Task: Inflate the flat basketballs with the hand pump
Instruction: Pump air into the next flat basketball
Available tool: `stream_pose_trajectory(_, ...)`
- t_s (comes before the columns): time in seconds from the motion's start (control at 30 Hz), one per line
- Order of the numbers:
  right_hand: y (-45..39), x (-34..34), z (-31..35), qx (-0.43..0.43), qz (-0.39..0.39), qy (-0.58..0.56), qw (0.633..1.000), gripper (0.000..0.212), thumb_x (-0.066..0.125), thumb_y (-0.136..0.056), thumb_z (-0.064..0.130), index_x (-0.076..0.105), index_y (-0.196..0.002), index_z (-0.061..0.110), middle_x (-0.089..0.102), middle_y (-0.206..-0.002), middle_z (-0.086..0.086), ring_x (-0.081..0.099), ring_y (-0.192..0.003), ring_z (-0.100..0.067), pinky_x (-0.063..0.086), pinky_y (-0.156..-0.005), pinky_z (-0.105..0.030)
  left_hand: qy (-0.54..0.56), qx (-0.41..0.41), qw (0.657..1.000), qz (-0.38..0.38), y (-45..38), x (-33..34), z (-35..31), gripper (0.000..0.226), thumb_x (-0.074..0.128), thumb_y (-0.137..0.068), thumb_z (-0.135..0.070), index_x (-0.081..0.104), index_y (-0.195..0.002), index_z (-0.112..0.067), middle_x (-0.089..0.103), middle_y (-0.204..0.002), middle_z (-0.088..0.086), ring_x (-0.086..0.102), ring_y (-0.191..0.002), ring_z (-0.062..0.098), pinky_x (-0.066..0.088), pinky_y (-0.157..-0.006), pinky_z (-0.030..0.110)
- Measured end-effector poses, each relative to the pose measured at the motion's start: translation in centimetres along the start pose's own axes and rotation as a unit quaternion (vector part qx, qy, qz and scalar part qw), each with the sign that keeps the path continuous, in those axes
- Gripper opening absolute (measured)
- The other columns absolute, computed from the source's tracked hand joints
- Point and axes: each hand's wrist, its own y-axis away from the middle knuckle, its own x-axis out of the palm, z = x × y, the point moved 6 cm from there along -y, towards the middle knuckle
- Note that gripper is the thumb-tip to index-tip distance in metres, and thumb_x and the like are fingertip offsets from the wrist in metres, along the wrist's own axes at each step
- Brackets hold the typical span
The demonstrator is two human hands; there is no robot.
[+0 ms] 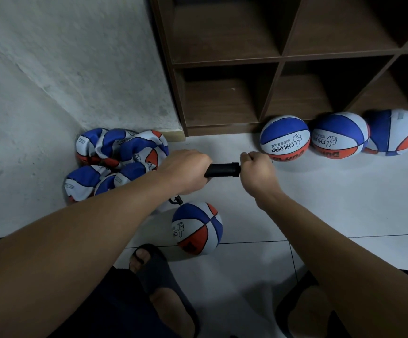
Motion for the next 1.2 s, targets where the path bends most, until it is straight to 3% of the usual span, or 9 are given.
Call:
stream_pose_trajectory(0.1,-0.5,-0.5,-0.2,0.016,0.014,0.013,1.0,0.035,0.044,-0.112,0.032,0.063,-0.095,0.008,0.054,-0.075,-0.007,0.051,-0.066,-0.022,0.043,-0.062,-0.039,0.01,0.003,1.0,0.015,-0.1,0.1,0.0,0.02,0.062,-0.103,-0.038,0.058,-0.085,-0.029,0.06,-0.073,-0.004,0.057,-0.061,0.016,0.031,-0.049,0.029)
stream_pose_trajectory(0.2,-1.8,-3.3,-0.8,0.033,-0.027,0.008,0.999,0.03,0.049,-0.104,0.029,0.065,-0.091,0.007,0.057,-0.077,-0.009,0.052,-0.073,-0.03,0.044,-0.066,-0.041,0.014,-0.018,1.0,0.016,-0.2,0.1,1.7,0.023,0.062,-0.101,-0.038,0.056,-0.08,-0.031,0.061,-0.072,-0.005,0.059,-0.062,0.016,0.037,-0.05,0.03)
stream_pose_trajectory(0.37,-3.3,-7.3,-2.4,0.085,-0.08,-0.048,0.992,0.013,0.055,-0.099,0.022,0.062,-0.093,0.014,0.059,-0.089,-0.011,0.048,-0.075,-0.028,0.04,-0.055,-0.033,0.016,-0.056,0.998,0.005,-0.1,0.4,4.1,0.025,0.064,-0.099,-0.035,0.054,-0.076,-0.03,0.058,-0.071,-0.006,0.058,-0.06,0.015,0.04,-0.05,0.03)
stream_pose_trajectory(0.53,-1.4,-4.0,-0.7,0.018,-0.08,-0.013,0.997,0.027,0.047,-0.108,0.026,0.064,-0.098,0.007,0.062,-0.091,-0.01,0.057,-0.082,-0.03,0.05,-0.077,-0.038,0.012,-0.031,0.999,0.012,-0.2,0.5,1.4,0.024,0.062,-0.1,-0.03,0.052,-0.079,-0.031,0.06,-0.073,-0.004,0.058,-0.062,0.016,0.033,-0.048,0.03)
stream_pose_trajectory(0.73,0.2,-0.2,-0.1,-0.003,-0.023,-0.006,1.0,0.035,0.042,-0.114,0.03,0.057,-0.088,0.012,0.052,-0.073,-0.004,0.049,-0.064,-0.019,0.036,-0.058,-0.033,0.003,-0.014,1.0,0.012,0.0,0.4,-0.1,0.022,0.064,-0.101,-0.031,0.052,-0.082,-0.03,0.055,-0.071,-0.005,0.05,-0.057,0.011,0.027,-0.047,0.029)
stream_pose_trajectory(1.07,0.3,-0.4,0.2,0.014,0.014,0.008,1.0,0.036,0.044,-0.113,0.033,0.059,-0.088,0.012,0.053,-0.073,-0.005,0.05,-0.064,-0.02,0.04,-0.059,-0.034,-0.009,0.012,1.0,0.004,0.0,0.0,0.2,0.022,0.061,-0.102,-0.036,0.053,-0.083,-0.03,0.057,-0.071,-0.006,0.053,-0.058,0.013,0.028,-0.048,0.029)
stream_pose_trajectory(1.2,-1.8,-5.2,-0.3,0.041,-0.058,-0.004,0.997,0.026,0.054,-0.099,0.03,0.065,-0.087,0.009,0.059,-0.077,-0.007,0.054,-0.077,-0.033,0.051,-0.069,-0.044,0.031,-0.03,0.999,0.014,-0.3,0.3,3.1,0.028,0.061,-0.102,-0.041,0.058,-0.077,-0.029,0.061,-0.07,-0.006,0.061,-0.061,0.016,0.043,-0.051,0.031)
